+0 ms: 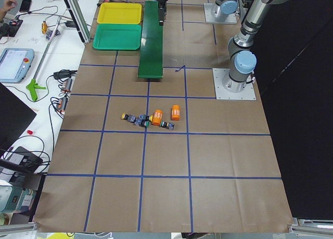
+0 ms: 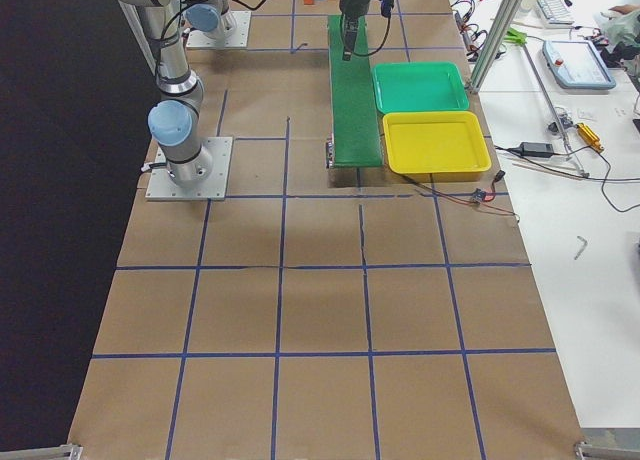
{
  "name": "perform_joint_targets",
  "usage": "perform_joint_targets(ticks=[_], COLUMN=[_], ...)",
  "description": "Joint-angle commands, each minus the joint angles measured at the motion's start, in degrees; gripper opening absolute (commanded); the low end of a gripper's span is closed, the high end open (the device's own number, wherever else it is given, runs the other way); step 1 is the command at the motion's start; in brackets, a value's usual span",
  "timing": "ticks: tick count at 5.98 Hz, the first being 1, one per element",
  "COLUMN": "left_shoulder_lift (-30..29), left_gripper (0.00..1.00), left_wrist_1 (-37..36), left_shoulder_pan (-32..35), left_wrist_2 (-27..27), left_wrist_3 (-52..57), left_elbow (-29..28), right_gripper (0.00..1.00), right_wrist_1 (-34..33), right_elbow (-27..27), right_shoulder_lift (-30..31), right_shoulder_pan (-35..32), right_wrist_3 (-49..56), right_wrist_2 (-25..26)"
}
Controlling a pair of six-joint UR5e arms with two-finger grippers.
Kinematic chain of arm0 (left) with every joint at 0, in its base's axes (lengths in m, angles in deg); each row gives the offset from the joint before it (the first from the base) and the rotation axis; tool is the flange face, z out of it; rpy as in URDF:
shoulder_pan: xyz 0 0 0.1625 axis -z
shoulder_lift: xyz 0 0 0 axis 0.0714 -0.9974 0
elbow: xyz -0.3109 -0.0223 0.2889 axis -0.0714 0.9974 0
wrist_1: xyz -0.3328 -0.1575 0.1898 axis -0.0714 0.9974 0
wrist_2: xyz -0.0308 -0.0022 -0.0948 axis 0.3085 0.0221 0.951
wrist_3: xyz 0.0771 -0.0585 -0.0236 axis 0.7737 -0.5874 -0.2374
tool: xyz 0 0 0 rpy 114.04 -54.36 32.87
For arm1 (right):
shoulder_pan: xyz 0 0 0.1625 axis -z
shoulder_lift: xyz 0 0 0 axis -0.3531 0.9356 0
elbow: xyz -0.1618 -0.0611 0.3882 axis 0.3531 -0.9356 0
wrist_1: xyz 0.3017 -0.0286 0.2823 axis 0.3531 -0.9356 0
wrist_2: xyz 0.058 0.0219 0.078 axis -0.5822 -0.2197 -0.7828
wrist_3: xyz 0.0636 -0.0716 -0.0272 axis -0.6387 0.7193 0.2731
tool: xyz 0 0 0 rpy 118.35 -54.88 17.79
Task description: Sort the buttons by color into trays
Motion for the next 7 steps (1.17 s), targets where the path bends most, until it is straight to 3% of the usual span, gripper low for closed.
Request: perform_joint_targets(ticks=[1,3,4,7], left_shoulder_lift=[1.3,2.2,2.2,1.0], left_gripper=[0.99,0.99,0.99,0.99], left_wrist_1=[0.9,5.9,6.3,-0.3], left_shoulder_pan=[-6.8,-18.3,-22.4,-31.9], left_wrist_2=[0.1,0.1,-0.1,-1.2], left_wrist_3=[7.4,29.6,45.6,81.4], left_elbow=[0.0,0.0,0.1,5.8], right_gripper=[1.0,1.0,1.0,1.0], right_wrist_1=[0.0,0.0,0.0,0.0], right_elbow=[0.0,0.0,0.0,0.0], right_shoulder_lift=[0.0,0.0,0.1,0.0], right_shoulder_pan=[0.0,0.0,0.0,0.0], right_wrist_3=[0.0,0.0,-0.1,0.0], right_wrist_2=[0.0,0.0,0.0,0.0])
